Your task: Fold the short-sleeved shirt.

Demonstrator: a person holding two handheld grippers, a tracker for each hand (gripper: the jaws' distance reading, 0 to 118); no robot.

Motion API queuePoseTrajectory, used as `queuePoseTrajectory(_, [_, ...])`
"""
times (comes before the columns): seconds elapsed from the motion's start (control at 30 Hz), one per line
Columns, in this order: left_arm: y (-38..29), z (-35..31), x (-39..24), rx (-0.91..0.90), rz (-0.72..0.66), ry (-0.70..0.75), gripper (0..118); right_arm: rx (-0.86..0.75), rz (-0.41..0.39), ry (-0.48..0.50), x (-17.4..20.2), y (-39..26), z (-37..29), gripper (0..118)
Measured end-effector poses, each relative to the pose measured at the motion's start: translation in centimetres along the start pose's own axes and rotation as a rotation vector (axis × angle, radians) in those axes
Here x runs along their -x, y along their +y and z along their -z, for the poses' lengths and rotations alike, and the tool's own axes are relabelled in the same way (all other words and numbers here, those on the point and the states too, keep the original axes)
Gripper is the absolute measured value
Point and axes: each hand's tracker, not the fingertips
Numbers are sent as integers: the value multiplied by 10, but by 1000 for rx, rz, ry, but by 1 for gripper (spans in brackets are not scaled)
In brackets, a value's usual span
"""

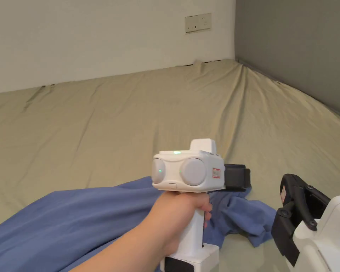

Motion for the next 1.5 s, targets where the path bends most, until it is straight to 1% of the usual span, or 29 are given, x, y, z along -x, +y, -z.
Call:
queuePoseTrajectory(0.07, [2,-48,15,-74,45,43,92,9,11,12,4,0,1,2])
queuePoseTrajectory(0.1, [-2,-80,25,-152,60,86,79,13,9,22,7,1,1,2])
queuePoseTrajectory(0.17, [-14,-142,46,-293,95,160,45,14,-13,39,16,1,0,2])
queuePoseTrajectory(0.2, [-24,-178,55,-348,101,230,23,13,-25,52,22,1,-1,2])
queuePoseTrajectory(0.23, [-35,-211,68,-388,103,287,11,13,-34,71,27,2,-1,2])
queuePoseTrajectory(0.27, [-43,-236,79,-419,94,325,4,11,-42,87,32,2,-2,2])
queuePoseTrajectory(0.3, [-55,-267,95,-442,76,370,0,8,-55,102,38,2,-3,2])
queuePoseTrajectory(0.33, [-67,-292,106,-444,46,418,0,5,-69,116,44,2,-3,2])
queuePoseTrajectory(0.4, [-92,-340,132,-437,-3,450,0,8,-88,144,54,2,-4,2])
queuePoseTrajectory(0.5, [-137,-393,156,-431,-17,575,0,13,-127,185,69,0,-6,2])
queuePoseTrajectory(0.57, [-169,-415,169,-429,-64,647,0,10,-156,210,77,-1,-7,2])
queuePoseTrajectory(0.63, [-199,-428,183,-449,-160,680,0,9,-175,228,82,-2,-6,2])
queuePoseTrajectory(0.67, [-199,-428,189,-425,-178,723,0,10,-182,233,85,-1,-5,2])
queuePoseTrajectory(0.7, [-191,-428,200,-377,-181,721,0,11,-180,231,89,0,-3,2])
queuePoseTrajectory(0.73, [-190,-429,205,-441,-185,658,0,14,-166,239,92,3,-2,2])
queuePoseTrajectory(0.77, [-191,-430,209,-499,-172,654,0,13,-146,256,93,4,-1,2])
queuePoseTrajectory(0.83, [-191,-424,214,-465,-143,710,0,19,-144,260,99,4,1,2])
queuePoseTrajectory(1.0, [-204,-415,224,-401,-151,682,0,64,-143,264,103,2,3,2])
queuePoseTrajectory(1.03, [-204,-414,227,-387,-170,683,0,78,-113,264,103,3,2,2])
queuePoseTrajectory(1.1, [-192,-412,238,-358,-248,659,0,92,-90,257,103,4,1,2])
queuePoseTrajectory(1.2, [-161,-405,270,-377,-338,661,0,111,-102,268,101,0,2,2])
queuePoseTrajectory(1.23, [-148,-398,286,-370,-316,659,3,121,-111,276,101,-1,3,2])
queuePoseTrajectory(1.27, [-138,-390,302,-359,-310,645,15,133,-116,284,102,-2,4,2])
queuePoseTrajectory(1.3, [-129,-375,321,-334,-279,597,52,149,-117,299,102,-3,6,2])
queuePoseTrajectory(1.33, [-123,-362,335,-325,-269,600,87,158,-116,307,102,-4,7,2])
queuePoseTrajectory(1.37, [-119,-345,354,-300,-276,601,115,161,-114,307,101,-4,8,2])
queuePoseTrajectory(1.4, [-117,-326,375,-242,-294,601,117,163,-115,304,100,-3,7,2])
queuePoseTrajectory(1.47, [-119,-295,407,-177,-329,617,106,168,-123,301,97,-3,7,2])
queuePoseTrajectory(1.5, [-121,-281,419,-129,-358,637,105,169,-130,299,96,-3,7,2])
